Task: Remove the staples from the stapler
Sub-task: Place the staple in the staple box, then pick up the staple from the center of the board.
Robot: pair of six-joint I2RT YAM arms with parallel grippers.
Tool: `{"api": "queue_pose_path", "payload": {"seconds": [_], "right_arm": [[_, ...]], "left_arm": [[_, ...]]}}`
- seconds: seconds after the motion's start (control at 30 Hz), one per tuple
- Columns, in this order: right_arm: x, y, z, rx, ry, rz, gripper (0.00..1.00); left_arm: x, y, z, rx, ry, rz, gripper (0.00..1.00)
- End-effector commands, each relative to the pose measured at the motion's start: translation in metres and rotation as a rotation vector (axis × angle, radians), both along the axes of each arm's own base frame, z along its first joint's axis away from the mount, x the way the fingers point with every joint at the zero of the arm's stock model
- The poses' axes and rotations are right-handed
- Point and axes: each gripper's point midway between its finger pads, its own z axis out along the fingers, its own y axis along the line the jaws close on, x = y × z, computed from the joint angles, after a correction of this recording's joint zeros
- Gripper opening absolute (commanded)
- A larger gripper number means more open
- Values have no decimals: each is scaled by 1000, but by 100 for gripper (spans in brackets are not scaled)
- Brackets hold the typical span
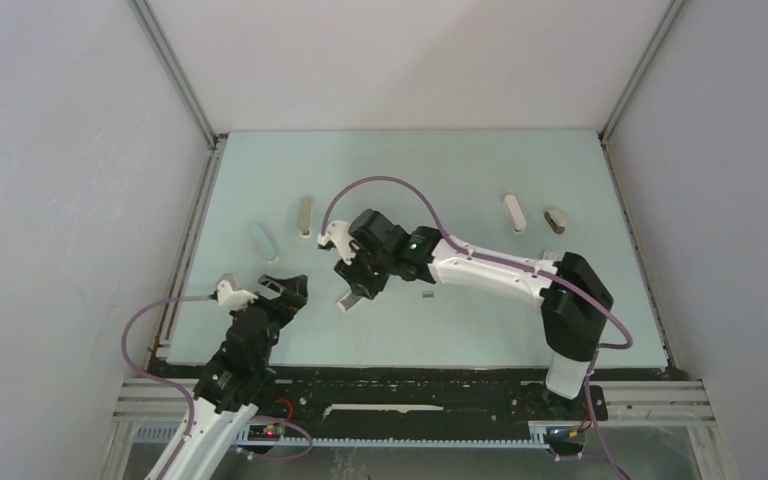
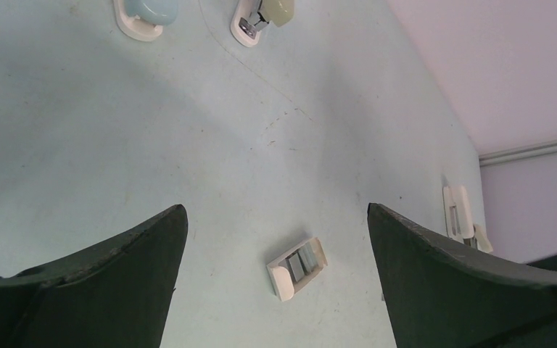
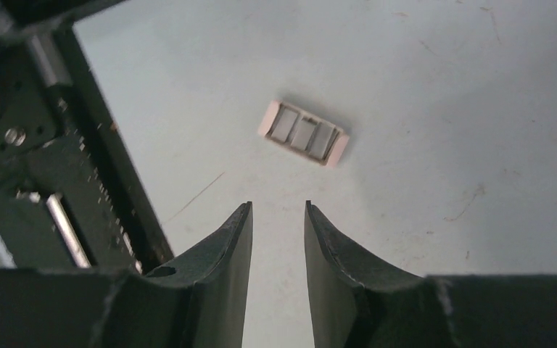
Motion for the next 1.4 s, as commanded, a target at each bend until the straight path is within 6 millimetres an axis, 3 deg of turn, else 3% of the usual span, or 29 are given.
{"api": "queue_pose_path", "payload": {"seconds": [0.0, 0.23, 0.63, 1.0, 1.37], "right_arm": [[-21, -15, 22, 70, -9, 215, 41], [-38, -68, 35, 126, 77, 444, 44], [-25, -121, 26, 171, 135, 389, 48], [-20, -143, 13, 179, 157, 367, 50], [-15, -152, 0, 171, 164, 347, 51]], "left_arm": [[2, -4, 48, -94, -148, -8, 100], [7, -13, 50, -129, -177, -41, 100], [14, -28, 45, -130, -154, -99, 100], [18, -36, 39, -143, -141, -126, 100], [19, -41, 34, -147, -132, -148, 100]]}}
